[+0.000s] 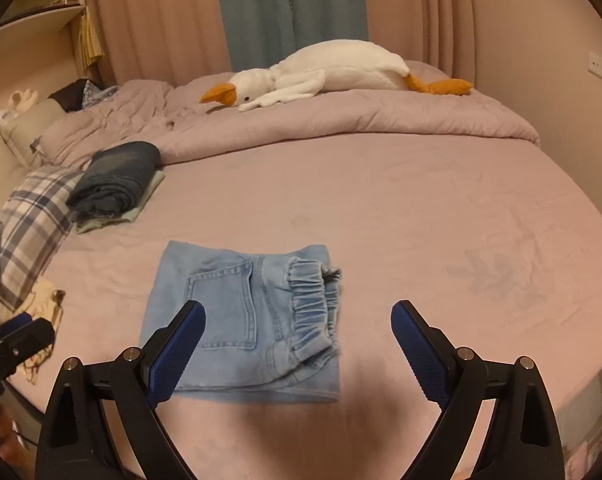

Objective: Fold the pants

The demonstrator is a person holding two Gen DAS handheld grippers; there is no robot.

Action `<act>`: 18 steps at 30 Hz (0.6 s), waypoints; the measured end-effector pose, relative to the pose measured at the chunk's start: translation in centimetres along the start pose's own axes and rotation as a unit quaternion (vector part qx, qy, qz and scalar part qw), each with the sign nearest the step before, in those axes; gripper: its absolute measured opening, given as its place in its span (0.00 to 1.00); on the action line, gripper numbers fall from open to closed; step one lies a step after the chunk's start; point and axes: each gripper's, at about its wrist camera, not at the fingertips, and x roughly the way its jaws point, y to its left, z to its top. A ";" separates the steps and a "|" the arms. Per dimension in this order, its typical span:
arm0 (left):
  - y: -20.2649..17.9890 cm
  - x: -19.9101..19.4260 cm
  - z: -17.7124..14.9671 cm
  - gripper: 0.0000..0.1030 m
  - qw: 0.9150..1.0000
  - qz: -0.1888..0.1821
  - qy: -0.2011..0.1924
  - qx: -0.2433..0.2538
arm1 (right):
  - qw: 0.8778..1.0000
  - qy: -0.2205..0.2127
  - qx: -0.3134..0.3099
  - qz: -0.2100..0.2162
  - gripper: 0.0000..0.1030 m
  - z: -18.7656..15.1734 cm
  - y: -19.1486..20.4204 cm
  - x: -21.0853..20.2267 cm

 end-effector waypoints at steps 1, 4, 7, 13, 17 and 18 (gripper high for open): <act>0.1 -0.1 0.0 0.99 1.000 -0.003 -0.001 -0.001 | 1.000 0.000 -0.001 0.002 0.91 0.0 0.2 -0.1; -0.2 -0.6 -0.2 0.99 1.000 -0.006 -0.007 0.001 | 1.000 -0.001 -0.007 0.000 0.91 -0.2 0.5 -0.4; -0.4 -1.0 -0.2 0.99 1.000 -0.006 -0.009 0.004 | 1.000 -0.003 -0.011 0.002 0.91 -0.3 0.9 -0.6; -0.5 -1.5 -0.2 0.99 1.000 -0.003 -0.020 0.002 | 1.000 -0.009 -0.016 0.005 0.91 -0.5 1.4 -1.0; -0.4 -1.6 -0.3 0.99 1.000 -0.004 -0.023 0.000 | 1.000 -0.010 -0.020 -0.004 0.91 -0.7 1.5 -1.1; -0.4 -1.7 -0.3 0.99 1.000 -0.003 -0.025 0.000 | 1.000 -0.010 -0.019 -0.005 0.91 -0.7 1.4 -1.1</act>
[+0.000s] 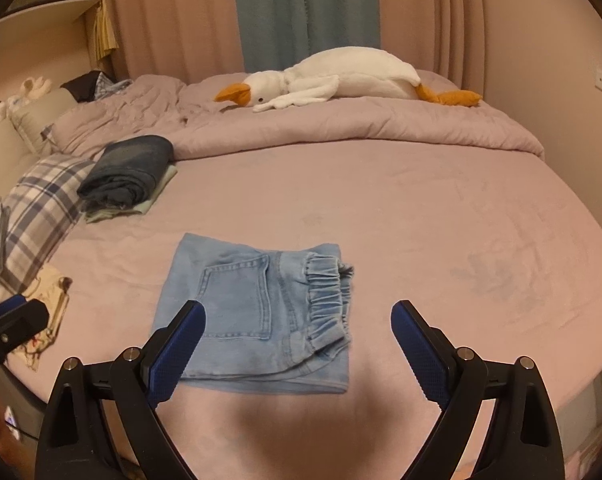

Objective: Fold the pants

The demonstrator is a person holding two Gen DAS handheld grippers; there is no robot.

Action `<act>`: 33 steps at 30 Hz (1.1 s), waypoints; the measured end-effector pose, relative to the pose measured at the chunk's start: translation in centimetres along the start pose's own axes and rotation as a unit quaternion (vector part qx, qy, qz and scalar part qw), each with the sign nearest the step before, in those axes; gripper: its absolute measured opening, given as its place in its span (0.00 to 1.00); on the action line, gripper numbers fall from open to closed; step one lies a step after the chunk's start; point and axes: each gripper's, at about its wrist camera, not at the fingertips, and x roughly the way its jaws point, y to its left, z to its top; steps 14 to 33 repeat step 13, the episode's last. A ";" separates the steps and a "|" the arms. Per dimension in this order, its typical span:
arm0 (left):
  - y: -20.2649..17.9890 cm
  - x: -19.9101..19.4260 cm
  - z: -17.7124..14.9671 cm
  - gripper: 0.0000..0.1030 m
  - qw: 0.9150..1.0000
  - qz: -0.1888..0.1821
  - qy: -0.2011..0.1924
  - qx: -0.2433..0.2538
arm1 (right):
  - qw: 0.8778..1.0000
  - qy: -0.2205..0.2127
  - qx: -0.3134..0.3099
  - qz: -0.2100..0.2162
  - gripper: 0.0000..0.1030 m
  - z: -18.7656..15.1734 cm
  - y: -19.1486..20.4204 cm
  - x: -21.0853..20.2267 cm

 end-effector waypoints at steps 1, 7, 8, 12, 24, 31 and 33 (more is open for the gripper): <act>0.0 0.0 0.0 0.99 1.000 0.002 0.000 0.000 | 1.000 -0.001 0.001 0.000 0.91 0.0 0.0 0.0; -0.1 0.1 -0.2 0.99 1.000 0.002 0.000 0.000 | 1.000 -0.002 0.002 -0.001 0.91 0.0 -0.1 -0.2; -0.2 0.1 -0.2 0.99 1.000 0.003 -0.001 0.002 | 1.000 -0.002 0.001 -0.001 0.91 0.0 0.0 -0.2; -0.4 0.1 -0.3 0.99 1.000 0.001 0.001 0.005 | 1.000 -0.001 -0.001 -0.004 0.91 0.0 -0.1 -0.2; -0.4 0.1 -0.3 0.99 1.000 0.002 0.001 0.007 | 1.000 -0.001 -0.001 -0.004 0.91 -0.1 -0.1 -0.2; -0.4 0.1 -0.3 0.99 1.000 0.002 0.001 0.007 | 1.000 -0.001 -0.001 -0.004 0.91 -0.1 -0.1 -0.2; -0.4 0.1 -0.3 0.99 1.000 0.002 0.001 0.007 | 1.000 -0.001 -0.001 -0.004 0.91 -0.1 -0.1 -0.2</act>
